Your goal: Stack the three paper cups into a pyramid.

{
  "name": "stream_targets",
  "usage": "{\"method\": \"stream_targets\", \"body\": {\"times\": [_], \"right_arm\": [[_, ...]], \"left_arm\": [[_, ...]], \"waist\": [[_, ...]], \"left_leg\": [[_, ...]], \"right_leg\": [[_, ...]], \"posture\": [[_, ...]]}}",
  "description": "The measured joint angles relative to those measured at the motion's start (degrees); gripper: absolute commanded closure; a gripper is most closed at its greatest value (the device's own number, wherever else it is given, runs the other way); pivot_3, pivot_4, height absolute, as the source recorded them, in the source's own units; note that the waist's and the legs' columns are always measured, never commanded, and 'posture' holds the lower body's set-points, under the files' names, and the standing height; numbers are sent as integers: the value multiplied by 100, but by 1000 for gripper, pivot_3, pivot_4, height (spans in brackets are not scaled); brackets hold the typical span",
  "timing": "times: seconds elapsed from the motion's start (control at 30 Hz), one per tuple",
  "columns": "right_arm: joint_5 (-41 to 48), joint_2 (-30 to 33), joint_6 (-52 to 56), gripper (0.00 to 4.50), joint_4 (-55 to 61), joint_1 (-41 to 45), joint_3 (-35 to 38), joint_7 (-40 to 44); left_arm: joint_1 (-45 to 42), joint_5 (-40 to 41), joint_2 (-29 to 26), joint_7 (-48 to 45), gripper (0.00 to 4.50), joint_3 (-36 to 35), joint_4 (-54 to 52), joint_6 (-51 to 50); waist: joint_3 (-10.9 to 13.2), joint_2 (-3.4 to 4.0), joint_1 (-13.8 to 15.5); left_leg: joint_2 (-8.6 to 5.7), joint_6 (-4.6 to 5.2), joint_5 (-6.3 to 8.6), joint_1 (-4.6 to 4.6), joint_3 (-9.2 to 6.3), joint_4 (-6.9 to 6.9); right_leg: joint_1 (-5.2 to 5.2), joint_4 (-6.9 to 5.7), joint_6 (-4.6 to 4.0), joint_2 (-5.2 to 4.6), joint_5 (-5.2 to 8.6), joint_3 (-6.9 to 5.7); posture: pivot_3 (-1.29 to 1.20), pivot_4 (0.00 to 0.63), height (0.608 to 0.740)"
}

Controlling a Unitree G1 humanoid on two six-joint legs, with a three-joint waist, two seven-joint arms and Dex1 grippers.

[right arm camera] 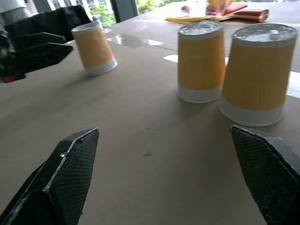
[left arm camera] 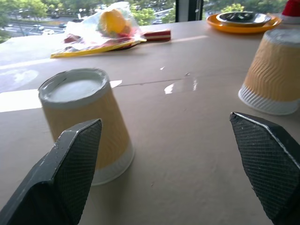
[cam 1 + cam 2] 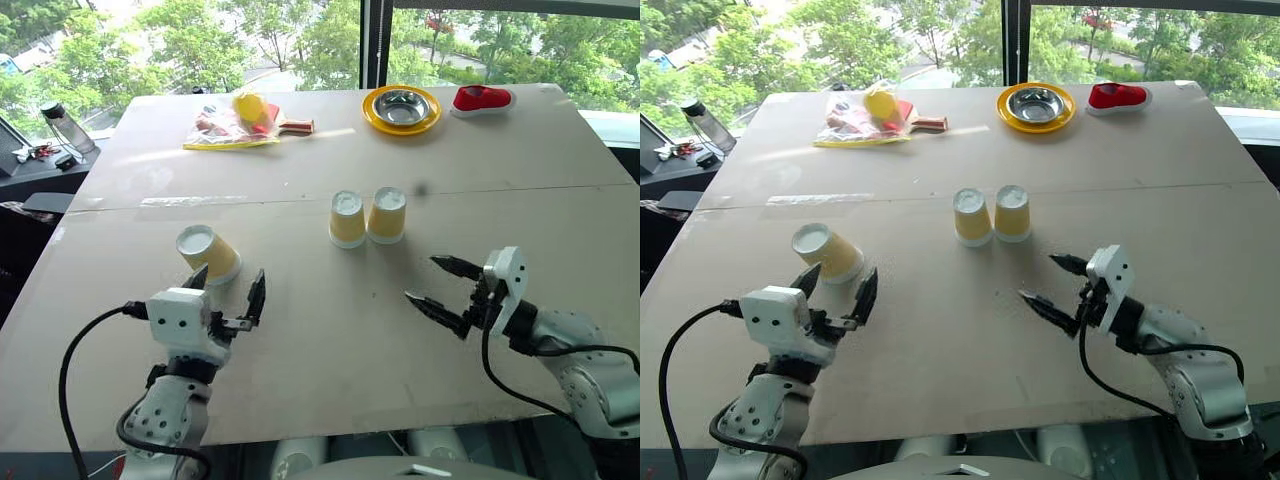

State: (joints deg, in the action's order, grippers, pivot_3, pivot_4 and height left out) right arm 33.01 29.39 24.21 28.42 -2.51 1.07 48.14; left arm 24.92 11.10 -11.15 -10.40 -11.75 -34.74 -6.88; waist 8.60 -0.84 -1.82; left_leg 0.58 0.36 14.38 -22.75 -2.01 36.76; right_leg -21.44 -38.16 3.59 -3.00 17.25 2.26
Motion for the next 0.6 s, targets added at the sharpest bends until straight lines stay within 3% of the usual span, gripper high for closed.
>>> {"method": "stream_targets", "body": {"times": [0.27, 0.6], "right_arm": [[373, -155, -826, 64, 85, 15, 5, 660], [482, -164, -1070, 64, -35, 185, 64, 741]], "left_arm": [[-491, -360, 240, 367, 0, -169, 750, 561], [-1176, -445, 171, 520, 0, -354, 1777, 1057]], "waist": [[-7, -16, 106], [-7, -16, 119]], "left_leg": [[-2, 0, 0, 4, -11, 14], [-3, 0, 0, 3, -20, 14]], "right_leg": [[17, 6, 1, -2, -1, -15], [20, 5, 1, -2, -1, -27]], "posture": [[0, 150, 740], [0, 150, 740]]}}
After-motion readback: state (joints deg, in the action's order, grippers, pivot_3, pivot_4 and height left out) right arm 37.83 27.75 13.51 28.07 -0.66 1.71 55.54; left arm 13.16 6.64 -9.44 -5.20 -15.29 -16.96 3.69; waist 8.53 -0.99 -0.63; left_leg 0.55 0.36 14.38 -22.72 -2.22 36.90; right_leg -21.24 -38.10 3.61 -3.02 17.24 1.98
